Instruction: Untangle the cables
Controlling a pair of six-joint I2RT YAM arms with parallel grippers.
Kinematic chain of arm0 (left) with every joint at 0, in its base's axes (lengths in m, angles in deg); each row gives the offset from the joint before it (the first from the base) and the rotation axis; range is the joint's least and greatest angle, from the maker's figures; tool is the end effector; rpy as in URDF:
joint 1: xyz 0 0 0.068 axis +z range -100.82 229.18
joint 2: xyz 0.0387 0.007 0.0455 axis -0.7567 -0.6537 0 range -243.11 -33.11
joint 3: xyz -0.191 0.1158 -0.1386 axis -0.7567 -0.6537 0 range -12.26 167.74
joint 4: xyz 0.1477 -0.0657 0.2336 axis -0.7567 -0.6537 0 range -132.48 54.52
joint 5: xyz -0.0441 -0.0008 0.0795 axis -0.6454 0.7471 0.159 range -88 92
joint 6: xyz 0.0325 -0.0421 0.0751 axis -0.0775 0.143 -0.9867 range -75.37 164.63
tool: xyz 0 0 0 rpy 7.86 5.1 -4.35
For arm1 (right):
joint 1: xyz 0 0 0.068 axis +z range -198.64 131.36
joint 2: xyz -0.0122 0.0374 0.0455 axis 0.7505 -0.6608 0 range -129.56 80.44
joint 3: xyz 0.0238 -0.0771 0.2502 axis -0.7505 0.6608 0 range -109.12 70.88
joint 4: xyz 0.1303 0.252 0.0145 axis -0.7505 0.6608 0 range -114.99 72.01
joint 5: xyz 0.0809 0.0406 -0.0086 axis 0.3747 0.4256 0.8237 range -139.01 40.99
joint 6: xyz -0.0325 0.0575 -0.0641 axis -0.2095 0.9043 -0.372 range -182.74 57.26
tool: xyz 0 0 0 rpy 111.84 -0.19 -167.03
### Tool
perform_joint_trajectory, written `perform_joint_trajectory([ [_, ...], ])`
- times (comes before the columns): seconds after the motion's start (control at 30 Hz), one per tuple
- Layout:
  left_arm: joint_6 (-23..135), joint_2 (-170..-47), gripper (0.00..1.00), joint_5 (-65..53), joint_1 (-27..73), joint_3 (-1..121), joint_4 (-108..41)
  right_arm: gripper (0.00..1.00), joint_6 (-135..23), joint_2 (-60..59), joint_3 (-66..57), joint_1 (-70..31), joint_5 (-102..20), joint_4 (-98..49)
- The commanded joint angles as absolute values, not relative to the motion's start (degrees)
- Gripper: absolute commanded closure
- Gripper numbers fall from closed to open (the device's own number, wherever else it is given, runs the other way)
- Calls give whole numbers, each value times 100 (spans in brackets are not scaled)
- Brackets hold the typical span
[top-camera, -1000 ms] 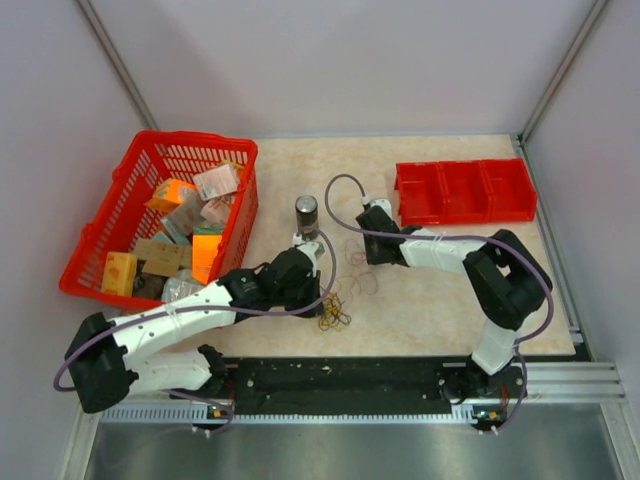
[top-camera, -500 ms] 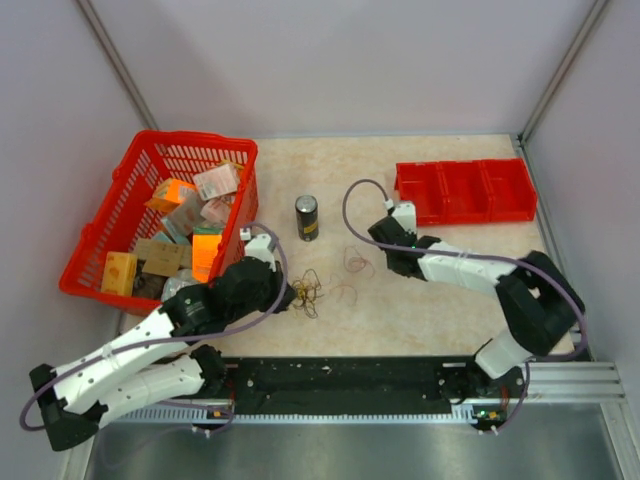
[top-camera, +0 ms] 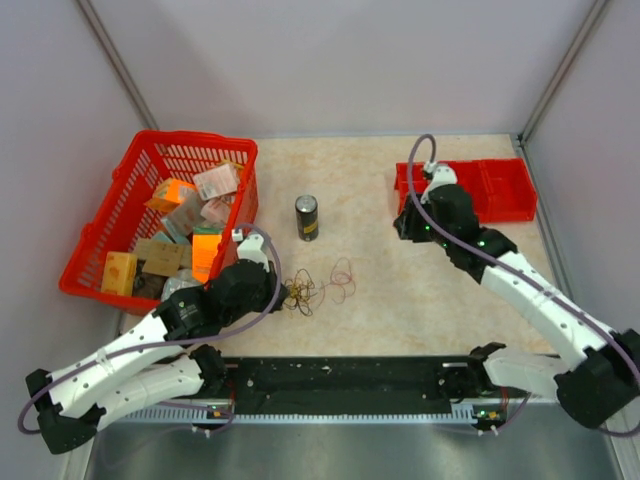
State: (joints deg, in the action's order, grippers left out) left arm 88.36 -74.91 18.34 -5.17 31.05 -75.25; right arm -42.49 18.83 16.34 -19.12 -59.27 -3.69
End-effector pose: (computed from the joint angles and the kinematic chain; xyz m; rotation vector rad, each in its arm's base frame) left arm 0.1462 -0.1641 0.2547 0.0529 2.2794 -0.6188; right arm 0.2774 0.1400 0.2894 -0.0567 2.0752 0.3515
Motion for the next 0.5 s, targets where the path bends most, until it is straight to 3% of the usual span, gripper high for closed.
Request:
perform_joint_trajectory([
  [0.0,8769,-7425,100,1730,-505,3380,-7424,59,-2868,1058,2015,-1596,-3778,-800],
  [0.23,8998,-7328,100,1413,-505,3046,-7117,56,-442,-129,2481,-733,-3769,-2451],
  [0.47,9156,-7380,100,1036,-505,2879,-6923,55,326,-806,2667,-566,-3960,-3105],
])
